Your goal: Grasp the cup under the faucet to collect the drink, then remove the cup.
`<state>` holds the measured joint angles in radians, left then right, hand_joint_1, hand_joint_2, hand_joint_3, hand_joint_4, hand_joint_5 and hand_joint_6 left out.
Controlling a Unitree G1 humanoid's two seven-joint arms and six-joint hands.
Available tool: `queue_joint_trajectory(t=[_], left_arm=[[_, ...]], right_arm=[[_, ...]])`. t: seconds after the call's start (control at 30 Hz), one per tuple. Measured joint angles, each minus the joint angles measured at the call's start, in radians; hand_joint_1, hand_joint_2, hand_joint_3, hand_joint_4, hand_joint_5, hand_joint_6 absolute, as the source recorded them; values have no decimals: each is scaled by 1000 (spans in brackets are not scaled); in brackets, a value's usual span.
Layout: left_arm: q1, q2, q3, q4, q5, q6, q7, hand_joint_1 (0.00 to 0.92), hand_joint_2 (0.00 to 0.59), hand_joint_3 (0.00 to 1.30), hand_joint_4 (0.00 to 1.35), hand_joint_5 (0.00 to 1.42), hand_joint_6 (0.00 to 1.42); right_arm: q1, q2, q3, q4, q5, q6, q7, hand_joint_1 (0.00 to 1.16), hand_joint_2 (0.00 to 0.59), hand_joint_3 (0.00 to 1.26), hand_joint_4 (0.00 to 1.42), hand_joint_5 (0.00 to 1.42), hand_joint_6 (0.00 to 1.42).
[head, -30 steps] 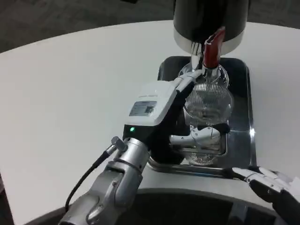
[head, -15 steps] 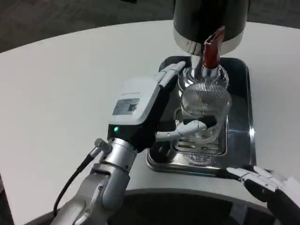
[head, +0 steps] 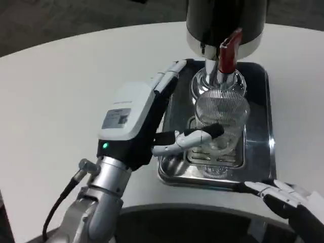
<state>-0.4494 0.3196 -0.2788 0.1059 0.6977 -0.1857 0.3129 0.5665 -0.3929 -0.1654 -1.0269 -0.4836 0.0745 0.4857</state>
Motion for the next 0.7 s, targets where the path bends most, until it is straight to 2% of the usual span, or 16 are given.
queue_joint_trajectory(t=[0.17,0.27,0.37,0.53,0.7], left_arm=[[88,24,86,-167,-67,-44,-21,52,89,258,206,345,478],[103,26,125,-233,-109,-56,-44,26,88,304,246,348,479],[95,31,180,-328,-204,-76,-115,2,87,330,280,364,463],[62,29,207,-365,-374,-76,-247,0,88,352,319,398,445],[-29,22,228,-391,-579,0,-406,0,99,294,261,361,415]], right_arm=[[-1,2,-1,-1,2,0,-1,484,450,174,129,50,1],[-5,3,-2,-1,2,0,-2,484,450,174,129,50,1],[-13,3,-2,-1,2,0,-2,484,450,174,129,50,1],[-20,3,3,0,1,0,-2,484,450,174,129,50,1],[-35,1,4,2,0,0,-2,484,450,174,129,50,1]])
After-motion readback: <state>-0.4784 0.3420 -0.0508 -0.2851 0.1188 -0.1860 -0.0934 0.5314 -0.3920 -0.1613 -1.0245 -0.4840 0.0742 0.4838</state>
